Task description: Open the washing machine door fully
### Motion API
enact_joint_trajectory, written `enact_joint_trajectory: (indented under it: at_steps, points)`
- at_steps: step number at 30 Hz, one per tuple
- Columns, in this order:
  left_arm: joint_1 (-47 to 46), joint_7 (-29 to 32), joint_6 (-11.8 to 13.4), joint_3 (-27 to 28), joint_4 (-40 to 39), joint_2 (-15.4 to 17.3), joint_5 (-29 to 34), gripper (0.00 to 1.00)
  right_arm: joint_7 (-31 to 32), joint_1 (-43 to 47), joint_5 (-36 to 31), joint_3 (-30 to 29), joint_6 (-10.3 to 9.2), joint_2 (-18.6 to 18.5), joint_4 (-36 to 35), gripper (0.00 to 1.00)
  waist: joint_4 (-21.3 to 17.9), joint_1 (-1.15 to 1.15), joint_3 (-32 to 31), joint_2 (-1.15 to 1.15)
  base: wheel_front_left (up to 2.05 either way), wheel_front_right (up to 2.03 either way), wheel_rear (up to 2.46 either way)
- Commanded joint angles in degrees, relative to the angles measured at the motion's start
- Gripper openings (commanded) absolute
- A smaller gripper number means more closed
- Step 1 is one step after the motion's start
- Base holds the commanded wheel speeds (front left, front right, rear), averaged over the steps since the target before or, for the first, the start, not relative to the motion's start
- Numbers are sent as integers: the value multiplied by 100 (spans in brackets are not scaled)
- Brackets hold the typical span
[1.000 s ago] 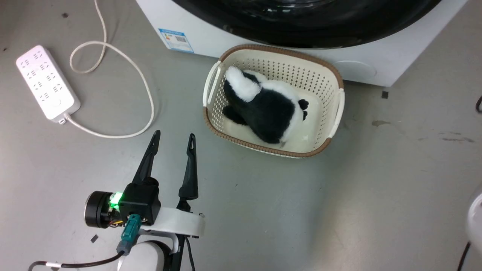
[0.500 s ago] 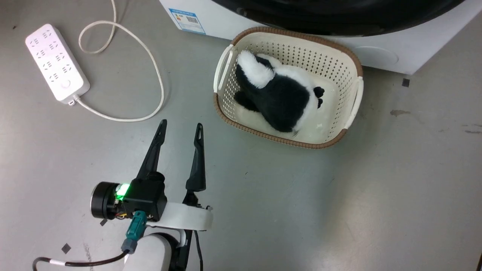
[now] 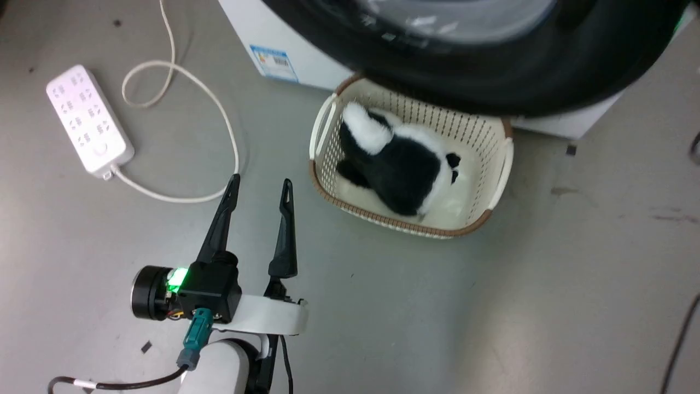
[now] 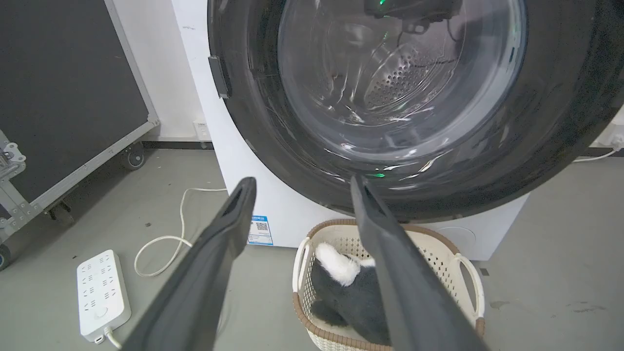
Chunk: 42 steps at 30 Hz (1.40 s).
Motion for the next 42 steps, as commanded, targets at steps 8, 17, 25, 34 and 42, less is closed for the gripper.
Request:
enact_joint_trajectory:
  at_steps: [8, 17, 25, 34, 42]
  points:
    - [319, -32, -49, 86, 190, 22, 27, 100, 464, 1327, 513, 252, 12, 411, -494, 0, -208, 0, -894, 0, 0, 0, 0]
    - [643, -32, -143, 62, 395, 24, 28, 100, 667, 2107, 1877, 1362, 12, 430, -167, 0, -236, 0, -1393, 0, 0, 0, 0]
    - [861, -32, -189, 16, 517, 20, 5, 100, 623, 2837, 3509, 3089, 12, 430, -95, 0, -213, 0, -1697, 0, 0, 0, 0]
    - [1134, -32, -262, 19, 610, 19, -17, 100, 238, 4035, 5724, 5556, 12, 431, -945, 0, -202, 0, -1944, 0, 0, 0, 0]
    - [1240, -32, -316, 28, 629, 26, -5, 100, -512, 4683, 6716, 7162, 12, 431, -1700, 0, -184, 0, -2006, 0, 0, 0, 0]
